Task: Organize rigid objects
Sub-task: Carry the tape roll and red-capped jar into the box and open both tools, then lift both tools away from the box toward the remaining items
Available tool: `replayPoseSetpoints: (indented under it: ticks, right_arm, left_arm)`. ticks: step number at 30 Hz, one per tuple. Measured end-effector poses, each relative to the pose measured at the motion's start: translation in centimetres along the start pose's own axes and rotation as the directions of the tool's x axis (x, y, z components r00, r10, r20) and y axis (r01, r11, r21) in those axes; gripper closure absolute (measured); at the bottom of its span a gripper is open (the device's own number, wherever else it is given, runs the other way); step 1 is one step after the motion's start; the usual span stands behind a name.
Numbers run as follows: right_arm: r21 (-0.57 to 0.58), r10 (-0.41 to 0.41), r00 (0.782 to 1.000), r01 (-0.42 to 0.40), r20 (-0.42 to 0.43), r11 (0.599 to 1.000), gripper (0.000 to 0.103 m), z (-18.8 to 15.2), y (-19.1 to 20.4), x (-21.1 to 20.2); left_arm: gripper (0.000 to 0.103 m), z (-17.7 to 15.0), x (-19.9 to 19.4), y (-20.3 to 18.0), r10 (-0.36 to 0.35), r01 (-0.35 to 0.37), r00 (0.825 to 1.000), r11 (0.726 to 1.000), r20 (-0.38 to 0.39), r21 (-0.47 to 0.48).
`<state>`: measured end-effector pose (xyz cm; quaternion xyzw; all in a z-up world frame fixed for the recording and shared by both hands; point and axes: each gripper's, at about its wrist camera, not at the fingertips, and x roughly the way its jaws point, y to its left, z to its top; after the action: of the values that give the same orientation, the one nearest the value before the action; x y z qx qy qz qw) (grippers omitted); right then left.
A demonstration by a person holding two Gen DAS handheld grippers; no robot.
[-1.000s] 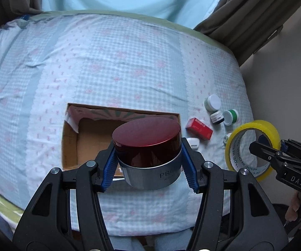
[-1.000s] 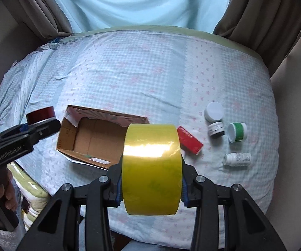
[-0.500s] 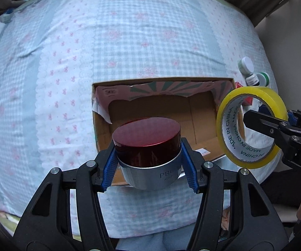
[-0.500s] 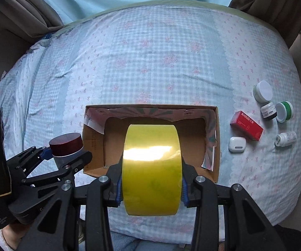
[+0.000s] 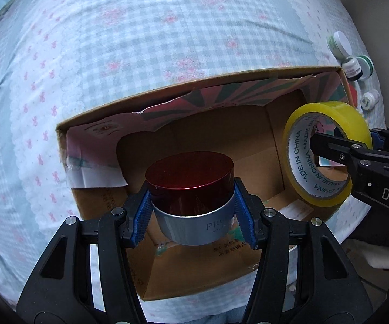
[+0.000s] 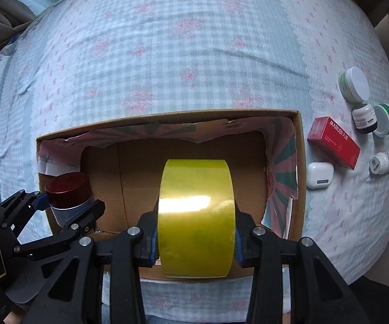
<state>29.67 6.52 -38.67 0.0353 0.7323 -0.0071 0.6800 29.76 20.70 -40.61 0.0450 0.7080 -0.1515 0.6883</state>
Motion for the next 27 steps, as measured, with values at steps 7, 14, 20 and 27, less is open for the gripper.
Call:
replayPoseSetpoints:
  ticks: [7,14,20,27]
  right_arm:
    - [-0.014,-0.013,1.0,0.013,-0.008,1.0,0.0,1.0,-0.1,0.8]
    - [0.025,0.081,0.997,-0.081,0.014,0.996,0.0,0.0,-1.9,0.0]
    - [0.035,0.079,0.997,-0.079,0.015,0.996,0.0,-1.3,-2.0,0.0]
    - [0.037,0.085,0.995,-0.086,0.044,0.996,0.0,-3.1,-1.4,-2.0]
  left_arm:
    - [0.0,0.2,-1.5,-0.9,0.008,-0.014,0.997,0.996,0.073,0.084]
    - [0.0,-1.1,-2.5,1.0,0.037,-0.042,0.996,0.997,0.079,0.06]
    - [0.0,-2.3,-3.8,2.1,0.045,-0.047,0.994,0.999,0.103,0.012]
    - [0.0,-4.4,-6.7,1.6,0.071,-0.071,0.986,0.997,0.154,-0.009]
